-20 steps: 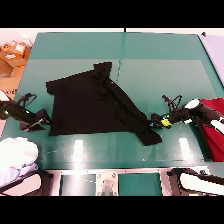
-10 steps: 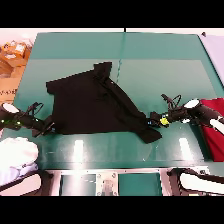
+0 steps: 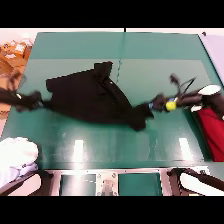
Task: Fold the shirts.
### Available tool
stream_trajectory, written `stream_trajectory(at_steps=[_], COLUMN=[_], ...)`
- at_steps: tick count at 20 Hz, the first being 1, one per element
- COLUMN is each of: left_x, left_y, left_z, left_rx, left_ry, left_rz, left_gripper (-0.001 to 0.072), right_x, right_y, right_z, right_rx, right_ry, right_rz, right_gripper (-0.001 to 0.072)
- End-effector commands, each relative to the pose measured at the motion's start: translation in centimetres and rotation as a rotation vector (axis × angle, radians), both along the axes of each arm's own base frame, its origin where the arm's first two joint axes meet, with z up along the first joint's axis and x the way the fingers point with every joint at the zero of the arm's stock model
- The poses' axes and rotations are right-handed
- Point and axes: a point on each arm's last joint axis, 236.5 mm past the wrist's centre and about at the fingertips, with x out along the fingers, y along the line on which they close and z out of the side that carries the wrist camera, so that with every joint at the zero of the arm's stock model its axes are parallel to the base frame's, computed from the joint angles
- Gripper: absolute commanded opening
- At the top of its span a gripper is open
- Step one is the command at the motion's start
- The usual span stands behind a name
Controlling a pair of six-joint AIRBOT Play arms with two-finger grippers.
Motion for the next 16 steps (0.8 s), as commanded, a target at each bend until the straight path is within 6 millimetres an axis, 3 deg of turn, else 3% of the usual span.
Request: stream_trajectory(at_steps=[1,3,5,6,8,10,12,14,16], left_x=[1.8,0.0,-3.9,-6.4,-10.3,-12.6,-12.8,-11.6,-9.2], left_y=[-1.3,-2.7,-4.4,-5.1,-6.4,-7.2,-7.3,-6.8,-6.2], left_z=[18.1,30.0,40.3,44.7,49.7,50.9,50.8,50.1,48.1], left_rx=[0.058,0.12,0.193,0.235,0.281,0.292,0.292,0.284,0.253], left_ry=[-0.451,-0.752,-1.032,-1.165,-1.335,-1.387,-1.389,-1.365,-1.302], left_rz=[-0.041,-0.065,-0.085,-0.085,-0.084,-0.091,-0.089,-0.082,-0.08], left_gripper=[0.0022,0.0021,0.0022,0.0022,0.0022,0.0022,0.0022,0.0022,0.0022], right_x=[1.6,0.9,-1.3,-2.6,-5.2,-7.5,-10.0,-11.1,-10.7], right_y=[-0.4,-3.3,-5.4,-6.1,-7.3,-8.2,-8.1,-7.8,-8.4], right_z=[19.2,29.0,36.5,39.4,44.8,48.7,51.3,52.1,51.7], right_rx=[0.283,0.357,0.372,0.362,0.319,0.26,0.194,0.12,0.042], right_ry=[-0.392,-0.612,-0.804,-0.891,-1.073,-1.227,-1.365,-1.446,-1.457], right_rz=[-0.063,-0.145,-0.211,-0.245,-0.347,-0.472,-0.566,-0.606,-0.632], right_gripper=[0.0016,0.0017,0.0017,0.0017,0.0017,0.0017,0.0017,0.0017,0.0017])
